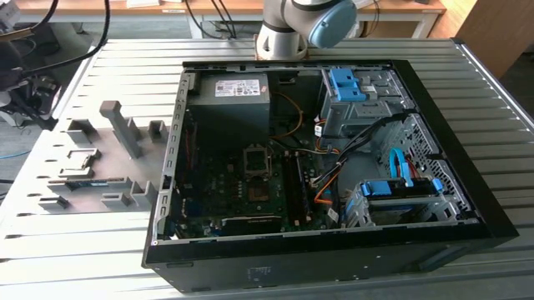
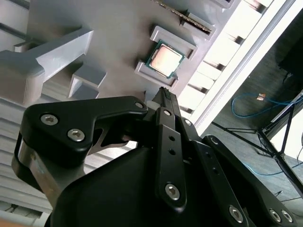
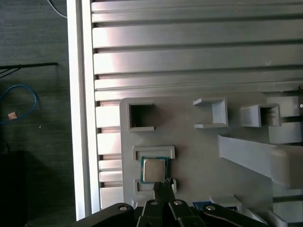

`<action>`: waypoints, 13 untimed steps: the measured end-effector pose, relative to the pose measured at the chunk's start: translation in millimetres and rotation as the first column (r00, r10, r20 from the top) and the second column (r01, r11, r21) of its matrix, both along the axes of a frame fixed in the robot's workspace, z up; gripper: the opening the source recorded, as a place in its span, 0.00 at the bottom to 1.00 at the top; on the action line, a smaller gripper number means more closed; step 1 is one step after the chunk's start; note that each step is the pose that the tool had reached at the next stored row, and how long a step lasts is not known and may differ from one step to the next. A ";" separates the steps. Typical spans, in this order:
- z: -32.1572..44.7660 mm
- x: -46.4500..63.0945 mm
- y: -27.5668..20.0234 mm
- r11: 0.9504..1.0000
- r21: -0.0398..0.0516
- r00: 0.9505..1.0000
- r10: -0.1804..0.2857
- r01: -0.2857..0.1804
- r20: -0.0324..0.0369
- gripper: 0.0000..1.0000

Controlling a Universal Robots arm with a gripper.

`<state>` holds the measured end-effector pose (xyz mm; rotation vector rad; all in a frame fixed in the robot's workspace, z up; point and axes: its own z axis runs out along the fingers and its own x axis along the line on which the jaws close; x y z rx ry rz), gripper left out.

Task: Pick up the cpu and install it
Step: 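Reach for the cpu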

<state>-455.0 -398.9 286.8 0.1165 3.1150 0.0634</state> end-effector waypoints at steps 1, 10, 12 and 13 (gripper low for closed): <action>-1.7 0.0 0.0 1.000 0.000 1.000 0.000 0.000 0.000 0.10; -16.1 0.0 0.0 1.000 0.000 1.000 0.000 0.000 0.000 0.10; -18.7 0.0 0.0 1.000 0.000 1.000 0.000 0.000 0.000 0.10; -19.8 0.0 0.0 1.000 0.000 1.000 0.000 0.000 0.000 0.10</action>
